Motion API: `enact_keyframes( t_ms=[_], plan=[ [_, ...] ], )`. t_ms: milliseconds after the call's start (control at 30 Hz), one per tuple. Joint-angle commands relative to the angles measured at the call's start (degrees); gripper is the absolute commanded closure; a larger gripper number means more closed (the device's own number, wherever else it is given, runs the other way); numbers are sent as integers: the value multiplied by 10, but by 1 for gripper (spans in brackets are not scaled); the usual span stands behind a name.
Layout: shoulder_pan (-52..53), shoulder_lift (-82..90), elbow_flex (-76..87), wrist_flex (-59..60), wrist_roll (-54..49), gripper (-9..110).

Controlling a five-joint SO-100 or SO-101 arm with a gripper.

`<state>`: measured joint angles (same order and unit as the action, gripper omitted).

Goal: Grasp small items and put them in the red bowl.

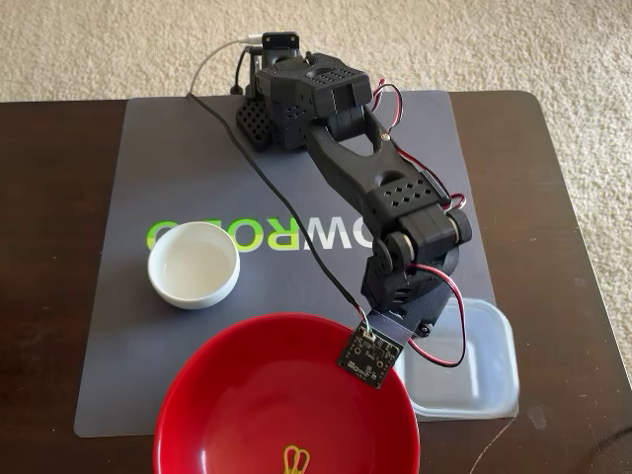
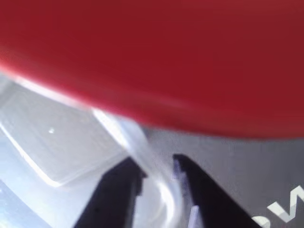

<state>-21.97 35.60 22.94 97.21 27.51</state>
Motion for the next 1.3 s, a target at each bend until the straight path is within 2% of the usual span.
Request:
enact_keyframes(
  t_ms=[0, 233, 333, 433, 533, 633, 733, 967, 1033, 1133, 1267],
  plan=[
    [-17, 87, -26, 4, -15, 101],
    [-93, 243, -21, 5, -16, 101],
    [-91, 293, -18, 5, -26, 101],
    [-28, 323, -25, 3, -49, 101],
    [82, 332, -25, 4, -63, 101],
    [180, 303, -25, 0, -54, 101],
    [229, 235, -45, -1, -41, 101],
    [243, 24, -193, 4, -17, 101],
    [237, 3, -189, 7, 5, 86],
    [245, 8, -188, 8, 3, 71],
    [255, 91, -153, 9, -17, 65]
  ],
)
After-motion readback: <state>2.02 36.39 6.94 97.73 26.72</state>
